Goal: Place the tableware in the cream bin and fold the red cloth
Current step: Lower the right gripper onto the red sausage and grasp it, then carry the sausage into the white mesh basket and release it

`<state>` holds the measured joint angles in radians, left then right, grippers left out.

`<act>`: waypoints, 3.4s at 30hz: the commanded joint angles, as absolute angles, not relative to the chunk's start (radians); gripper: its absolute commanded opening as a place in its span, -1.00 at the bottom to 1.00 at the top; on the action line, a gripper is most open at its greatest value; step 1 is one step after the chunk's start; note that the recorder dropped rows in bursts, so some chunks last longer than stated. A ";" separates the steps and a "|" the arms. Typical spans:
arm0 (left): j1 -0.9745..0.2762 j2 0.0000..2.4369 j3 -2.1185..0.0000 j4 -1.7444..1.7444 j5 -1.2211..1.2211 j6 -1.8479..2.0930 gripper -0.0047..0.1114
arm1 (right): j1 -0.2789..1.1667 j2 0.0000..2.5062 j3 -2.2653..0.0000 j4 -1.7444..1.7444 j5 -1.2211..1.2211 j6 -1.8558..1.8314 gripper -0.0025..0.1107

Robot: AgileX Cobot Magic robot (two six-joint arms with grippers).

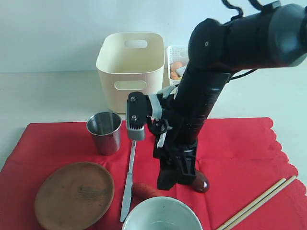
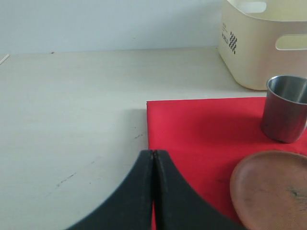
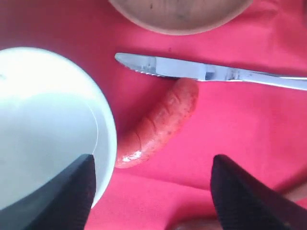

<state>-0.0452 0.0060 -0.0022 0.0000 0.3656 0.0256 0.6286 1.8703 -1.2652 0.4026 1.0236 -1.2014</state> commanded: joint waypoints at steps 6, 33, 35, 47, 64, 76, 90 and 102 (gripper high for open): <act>-0.045 0.000 0.000 -0.010 0.357 0.026 -0.92 | 0.652 1.919 -1.262 0.387 0.925 -1.198 0.19; -0.045 0.000 0.000 -0.010 0.357 0.026 -0.92 | 0.746 2.038 -1.366 0.218 0.877 -0.600 0.09; -0.045 0.000 0.000 -0.010 0.357 0.026 -0.92 | 0.757 2.057 -1.383 0.195 0.913 -0.554 0.09; -0.045 0.000 0.000 -0.010 0.357 0.026 -0.92 | 0.768 2.089 -1.396 0.221 0.951 -0.548 0.09; -0.045 0.000 0.000 -0.010 0.357 0.026 -0.92 | 0.768 2.116 -1.475 0.129 0.864 -0.582 -0.96; -0.045 0.000 0.000 -0.010 0.357 0.026 -0.92 | 0.749 1.956 -1.543 0.092 0.850 -0.484 -0.96; -0.045 0.000 0.000 -0.010 0.357 0.026 -0.92 | 0.454 1.909 -1.543 0.185 0.447 -0.441 -0.96; -0.045 0.000 0.000 -0.010 0.357 0.026 -0.92 | 0.280 2.039 -1.543 0.185 -0.029 -0.441 -0.96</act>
